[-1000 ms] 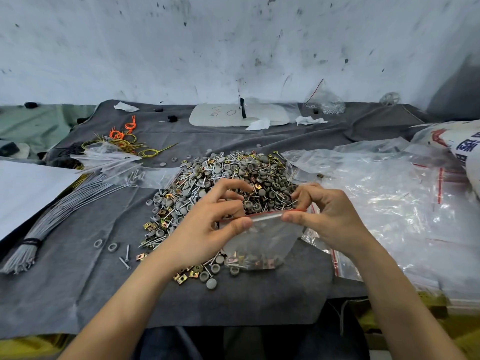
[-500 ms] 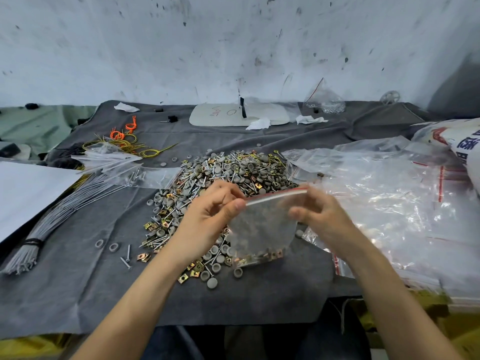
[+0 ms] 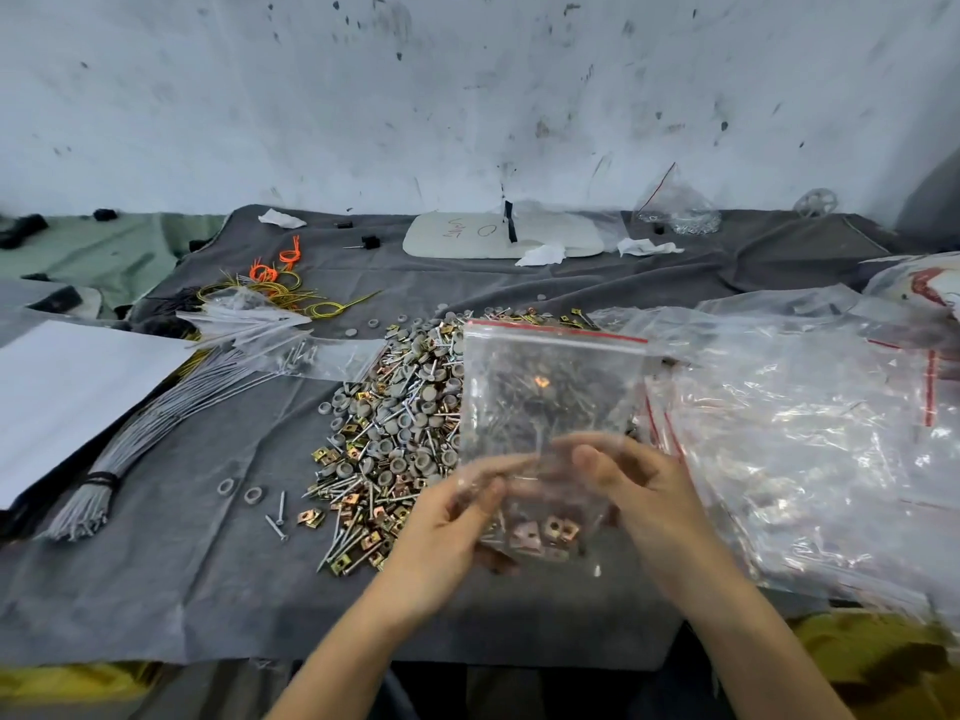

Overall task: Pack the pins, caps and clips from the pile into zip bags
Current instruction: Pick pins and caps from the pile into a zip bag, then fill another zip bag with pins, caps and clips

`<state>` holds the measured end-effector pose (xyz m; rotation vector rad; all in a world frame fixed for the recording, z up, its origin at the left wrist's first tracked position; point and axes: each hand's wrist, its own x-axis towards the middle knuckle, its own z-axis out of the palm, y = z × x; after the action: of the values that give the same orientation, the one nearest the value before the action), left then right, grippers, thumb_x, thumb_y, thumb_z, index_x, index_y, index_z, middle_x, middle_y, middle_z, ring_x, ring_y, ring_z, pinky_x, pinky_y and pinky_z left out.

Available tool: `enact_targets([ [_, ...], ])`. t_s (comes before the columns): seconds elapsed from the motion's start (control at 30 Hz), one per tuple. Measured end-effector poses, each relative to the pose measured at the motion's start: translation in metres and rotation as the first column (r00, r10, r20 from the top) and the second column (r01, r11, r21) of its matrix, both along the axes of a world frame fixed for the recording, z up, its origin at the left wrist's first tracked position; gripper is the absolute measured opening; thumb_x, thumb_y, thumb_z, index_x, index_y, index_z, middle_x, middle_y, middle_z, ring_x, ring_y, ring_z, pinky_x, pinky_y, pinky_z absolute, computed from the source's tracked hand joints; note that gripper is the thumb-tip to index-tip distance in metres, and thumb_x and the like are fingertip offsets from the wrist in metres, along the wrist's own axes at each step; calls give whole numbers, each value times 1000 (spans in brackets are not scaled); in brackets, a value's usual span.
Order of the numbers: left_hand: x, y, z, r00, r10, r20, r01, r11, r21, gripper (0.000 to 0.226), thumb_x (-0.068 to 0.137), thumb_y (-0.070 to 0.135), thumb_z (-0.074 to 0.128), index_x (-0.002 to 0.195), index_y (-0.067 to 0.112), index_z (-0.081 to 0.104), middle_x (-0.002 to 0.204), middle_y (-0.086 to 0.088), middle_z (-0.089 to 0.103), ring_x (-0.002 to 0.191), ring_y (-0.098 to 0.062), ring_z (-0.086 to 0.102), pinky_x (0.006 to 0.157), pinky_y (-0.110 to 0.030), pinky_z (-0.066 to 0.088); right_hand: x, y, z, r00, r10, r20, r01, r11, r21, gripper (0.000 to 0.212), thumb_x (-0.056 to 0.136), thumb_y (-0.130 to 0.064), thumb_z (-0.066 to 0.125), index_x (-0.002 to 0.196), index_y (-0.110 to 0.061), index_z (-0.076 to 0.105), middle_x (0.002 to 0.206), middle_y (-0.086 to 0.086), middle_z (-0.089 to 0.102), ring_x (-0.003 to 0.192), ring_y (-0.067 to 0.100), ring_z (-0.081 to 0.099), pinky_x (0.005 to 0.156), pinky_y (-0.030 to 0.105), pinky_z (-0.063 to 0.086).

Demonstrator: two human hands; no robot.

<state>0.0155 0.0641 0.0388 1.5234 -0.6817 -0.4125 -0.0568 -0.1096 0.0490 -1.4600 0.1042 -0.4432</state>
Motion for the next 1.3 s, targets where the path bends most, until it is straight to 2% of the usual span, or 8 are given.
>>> enact_targets([
  [0.13,28,62,22,974,194,-119,-197,980,-15,29,87,26,54,107,28,75,92,-11,76,76,-18,71,50,-24,54,-2,-10,-22,982,-162,-93,156,985,-69,16,73,-33,67,84,-25,76,86,0,75,81,14,70,70,17,54],
  [0.3,99,143,30,863,501,56,-498,829,254,34,98,13,54,132,15,57,102,-18,74,72,-15,73,64,-30,58,-2,-19,-52,930,-334,-155,262,896,-359,16,84,-16,71,88,-31,69,86,-14,72,85,-5,65,76,7,47],
  [0.47,129,153,2,676,544,496,-724,368,583,91,91,37,63,159,11,8,155,-34,25,143,-48,25,116,-54,20,4,-14,-70,884,-461,-80,305,698,-648,18,85,-16,70,102,-22,67,96,-9,64,92,7,58,84,23,41],
  [0.73,72,46,-40,740,337,582,-650,581,490,67,98,37,56,156,25,23,163,-6,19,153,-28,5,124,-49,5,1,-16,-76,860,-508,-59,295,586,-755,8,84,-5,70,92,-8,72,91,1,62,90,17,56,82,24,37],
  [0.97,53,22,-63,720,244,650,-641,593,488,53,101,34,51,151,21,39,155,-4,40,147,-24,30,123,-49,8,1,-18,-65,870,-490,-47,303,609,-733,7,83,-2,69,84,-9,72,85,0,62,83,15,58,77,13,38],
  [1.07,55,22,-64,711,239,662,-644,599,476,52,99,31,54,149,18,44,153,-6,43,144,-27,34,122,-51,12,4,-41,-46,773,-623,117,431,381,-818,12,80,-4,72,91,-9,73,95,6,67,96,26,56,84,25,40],
  [1.2,53,22,-64,705,254,662,-651,602,463,51,98,27,58,146,16,47,151,-8,46,143,-29,36,122,-53,14,15,-97,-28,585,-796,-155,51,226,-973,38,95,-25,53,131,-13,56,140,18,47,135,36,33,106,43,31],
  [1.3,53,21,-64,708,263,655,-650,606,459,51,97,25,60,145,15,49,149,-9,48,141,-31,38,121,-55,16,13,-110,-37,506,-802,-319,-104,311,-945,23,93,-13,44,102,-5,63,114,16,61,107,34,54,79,35,44],
])
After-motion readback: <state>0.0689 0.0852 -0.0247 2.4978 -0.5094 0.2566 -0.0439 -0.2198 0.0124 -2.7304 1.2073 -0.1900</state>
